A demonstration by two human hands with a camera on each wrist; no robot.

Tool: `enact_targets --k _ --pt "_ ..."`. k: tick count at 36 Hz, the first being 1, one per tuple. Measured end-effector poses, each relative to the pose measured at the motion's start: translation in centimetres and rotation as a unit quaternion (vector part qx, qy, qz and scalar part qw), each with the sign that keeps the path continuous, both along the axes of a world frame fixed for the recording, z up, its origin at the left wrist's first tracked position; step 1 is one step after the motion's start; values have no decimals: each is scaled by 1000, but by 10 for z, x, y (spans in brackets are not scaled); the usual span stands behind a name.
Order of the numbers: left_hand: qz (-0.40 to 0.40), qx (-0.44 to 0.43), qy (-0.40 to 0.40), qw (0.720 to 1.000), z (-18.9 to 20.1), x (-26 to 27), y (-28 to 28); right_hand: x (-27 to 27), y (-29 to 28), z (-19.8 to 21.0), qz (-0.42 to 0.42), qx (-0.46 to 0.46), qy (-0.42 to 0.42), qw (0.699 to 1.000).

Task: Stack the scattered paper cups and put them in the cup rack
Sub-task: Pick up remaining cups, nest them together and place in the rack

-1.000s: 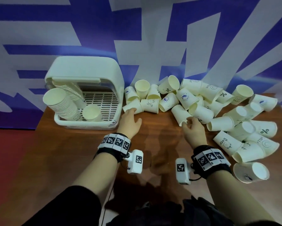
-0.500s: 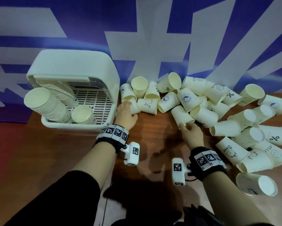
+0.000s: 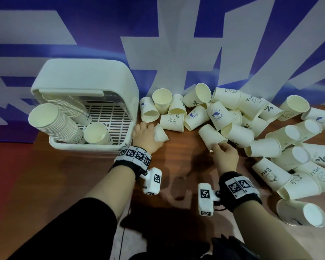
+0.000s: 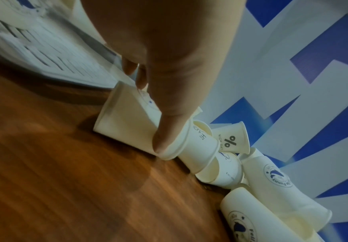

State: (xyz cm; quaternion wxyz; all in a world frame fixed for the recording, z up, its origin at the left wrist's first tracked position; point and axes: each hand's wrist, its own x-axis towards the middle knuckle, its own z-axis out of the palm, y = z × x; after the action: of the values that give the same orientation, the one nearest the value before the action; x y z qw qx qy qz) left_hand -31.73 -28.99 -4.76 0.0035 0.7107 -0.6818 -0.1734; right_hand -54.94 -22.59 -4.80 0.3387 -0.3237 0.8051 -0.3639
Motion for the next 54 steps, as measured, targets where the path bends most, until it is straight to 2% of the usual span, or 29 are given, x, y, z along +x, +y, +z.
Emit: enact_targets --k 6,17,23,27,37,43,46,54 --pt "-14 55 -7 998 -1 -3 16 4 12 12 -9 -34 -8 999" --pt "21 114 73 991 14 -4 45 15 25 26 34 -42 -31 998" --pt "50 89 156 982 29 9 61 23 30 28 84 -64 -11 994" --pt "47 77 178 980 37 19 70 30 34 28 105 -63 7 992" --pt "39 120 263 956 50 43 90 49 48 35 77 -66 -11 995" --pt "40 78 294 952 57 58 93 69 52 52 97 -97 -20 990" --pt "49 50 324 943 60 65 92 81 51 63 118 -126 -36 984" --pt "58 18 363 930 66 91 84 119 43 104 188 -246 -13 951"
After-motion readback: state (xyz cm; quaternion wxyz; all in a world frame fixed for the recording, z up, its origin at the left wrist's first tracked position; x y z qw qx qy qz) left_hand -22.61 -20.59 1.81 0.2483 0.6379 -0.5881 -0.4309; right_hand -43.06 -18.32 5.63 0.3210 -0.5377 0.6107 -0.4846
